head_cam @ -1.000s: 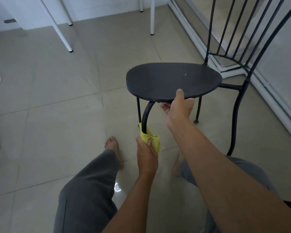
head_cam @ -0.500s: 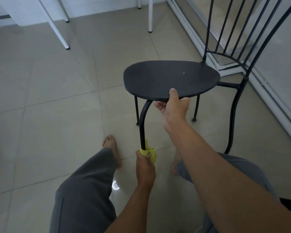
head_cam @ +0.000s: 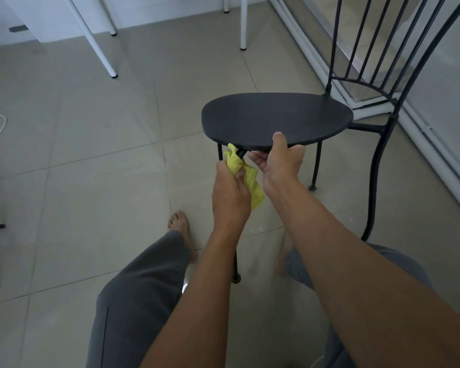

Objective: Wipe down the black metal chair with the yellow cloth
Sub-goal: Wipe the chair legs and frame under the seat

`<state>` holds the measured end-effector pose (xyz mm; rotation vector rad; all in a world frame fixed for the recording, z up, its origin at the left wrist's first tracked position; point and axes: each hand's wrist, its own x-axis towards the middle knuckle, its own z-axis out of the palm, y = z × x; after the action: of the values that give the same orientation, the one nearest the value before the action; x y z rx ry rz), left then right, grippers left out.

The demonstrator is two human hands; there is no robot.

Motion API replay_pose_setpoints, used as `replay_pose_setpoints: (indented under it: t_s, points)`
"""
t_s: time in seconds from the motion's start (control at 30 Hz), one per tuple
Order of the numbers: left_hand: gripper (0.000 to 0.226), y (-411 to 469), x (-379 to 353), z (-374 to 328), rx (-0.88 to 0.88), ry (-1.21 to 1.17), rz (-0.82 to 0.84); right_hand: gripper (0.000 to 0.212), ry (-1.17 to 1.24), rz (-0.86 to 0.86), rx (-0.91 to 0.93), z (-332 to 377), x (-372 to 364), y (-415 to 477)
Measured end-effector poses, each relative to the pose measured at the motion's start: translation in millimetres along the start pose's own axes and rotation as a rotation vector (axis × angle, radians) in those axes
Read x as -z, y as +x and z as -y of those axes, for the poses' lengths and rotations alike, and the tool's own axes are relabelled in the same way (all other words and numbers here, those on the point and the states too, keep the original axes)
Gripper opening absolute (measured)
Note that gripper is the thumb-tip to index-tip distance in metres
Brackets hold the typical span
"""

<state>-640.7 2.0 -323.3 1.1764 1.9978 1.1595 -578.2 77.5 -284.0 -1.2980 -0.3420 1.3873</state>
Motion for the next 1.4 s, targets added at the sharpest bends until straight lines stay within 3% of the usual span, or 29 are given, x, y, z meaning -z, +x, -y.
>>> replay_pose_setpoints:
  t_s: [0.13, 0.33, 0.53, 0.7, 0.97, 1.23, 1.4]
  points:
    - [0.004, -12.3, -8.3, 20.1, -0.058, 0.005, -0.056, 0.013, 0.012, -0.006, -0.002, 1.7, -1.6, 0.3]
    - [0.007, -44.5, -27.3, 64.5, 0.132, -0.038, -0.047, 0.013, 0.006, -0.006, 0.000, 0.6, -1.6, 0.9]
    - [0.005, -73.7, -34.6, 95.1, 0.290, -0.020, 0.042, 0.014, 0.000, -0.008, -0.010, 0.7, -2.1, 2.1]
    - [0.008, -93.4, -28.4, 119.6, 0.370, 0.023, 0.226, 0.015, -0.004, 0.000, -0.014, 0.1, -1.5, 3.0]
    - [0.003, -59.0, -19.1, 77.3, 0.261, -0.042, 0.117, 0.028, -0.007, 0.014, -0.009, 5.0, -6.5, 8.3]
    - [0.009, 1.1, 6.9, 7.9, 0.059, -0.008, 0.097, 0.021, -0.001, 0.018, -0.010, 5.0, -6.6, 8.2]
    - [0.009, 10.5, 5.4, -1.2, -0.016, 0.035, 0.069, 0.024, -0.009, 0.015, -0.006, 5.6, -8.3, 9.2]
